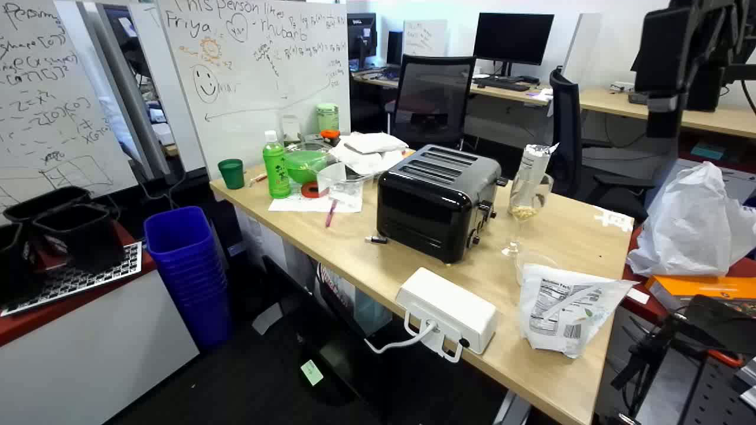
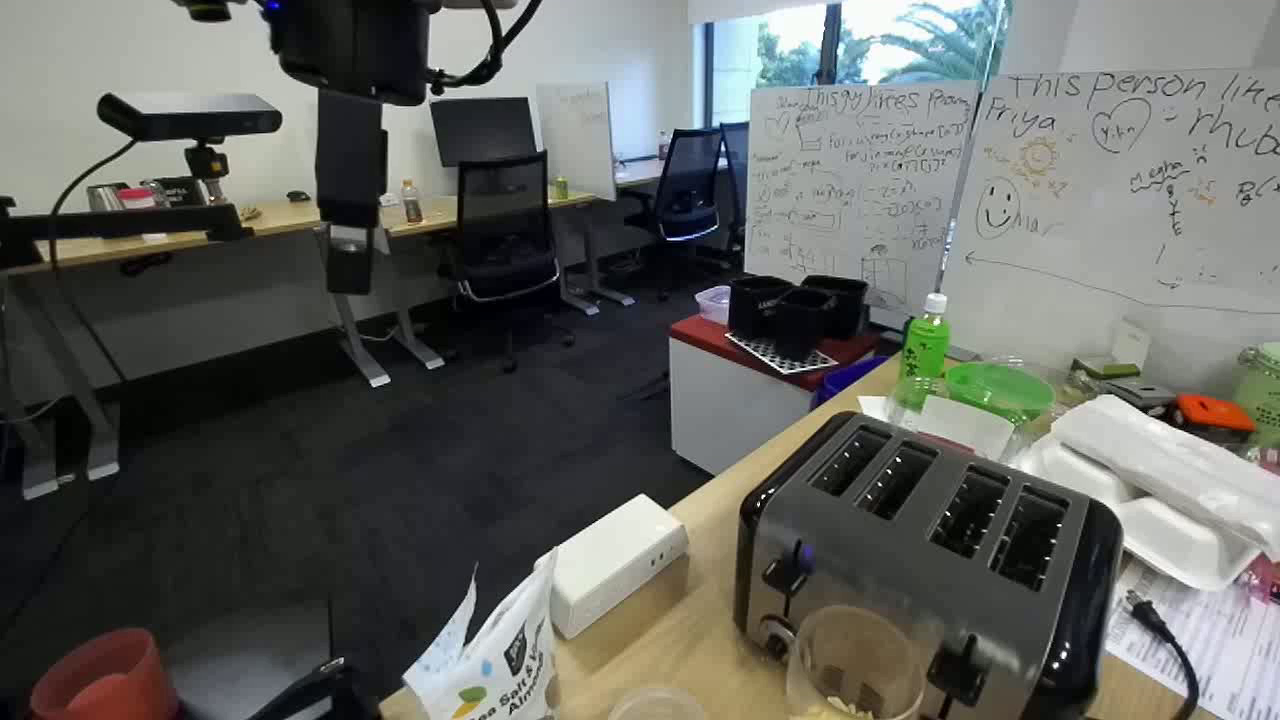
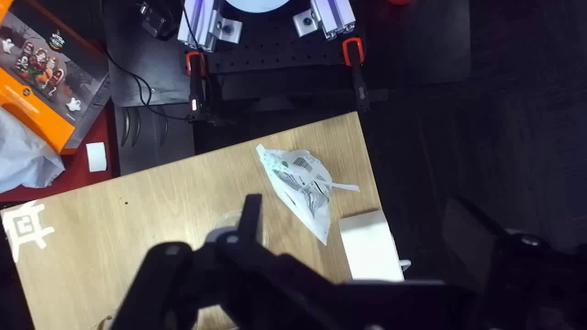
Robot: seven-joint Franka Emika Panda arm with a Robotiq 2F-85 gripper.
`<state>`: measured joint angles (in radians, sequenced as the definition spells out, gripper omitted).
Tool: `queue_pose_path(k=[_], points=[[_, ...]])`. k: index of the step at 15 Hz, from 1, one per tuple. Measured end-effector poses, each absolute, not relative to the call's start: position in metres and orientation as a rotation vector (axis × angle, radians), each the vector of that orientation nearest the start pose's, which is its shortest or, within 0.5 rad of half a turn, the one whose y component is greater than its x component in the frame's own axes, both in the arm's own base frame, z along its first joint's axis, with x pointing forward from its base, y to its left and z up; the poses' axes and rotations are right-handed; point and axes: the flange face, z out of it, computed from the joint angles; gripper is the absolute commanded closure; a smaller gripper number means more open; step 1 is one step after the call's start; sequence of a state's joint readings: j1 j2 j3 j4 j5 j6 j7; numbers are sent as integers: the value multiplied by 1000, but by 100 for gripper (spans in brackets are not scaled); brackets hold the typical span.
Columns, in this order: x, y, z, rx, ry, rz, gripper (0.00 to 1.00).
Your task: Put the cup on the white machine
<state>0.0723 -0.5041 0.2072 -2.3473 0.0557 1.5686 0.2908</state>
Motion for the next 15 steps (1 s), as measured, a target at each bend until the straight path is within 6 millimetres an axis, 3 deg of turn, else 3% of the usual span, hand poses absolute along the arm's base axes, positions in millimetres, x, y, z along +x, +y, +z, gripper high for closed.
queue_pose_path(k=[8, 10, 15], points=[[353, 112, 494, -3231, 107, 417, 0], [360, 106, 492, -3241, 145, 343, 0], [393, 88, 458, -3192, 244, 199, 0]])
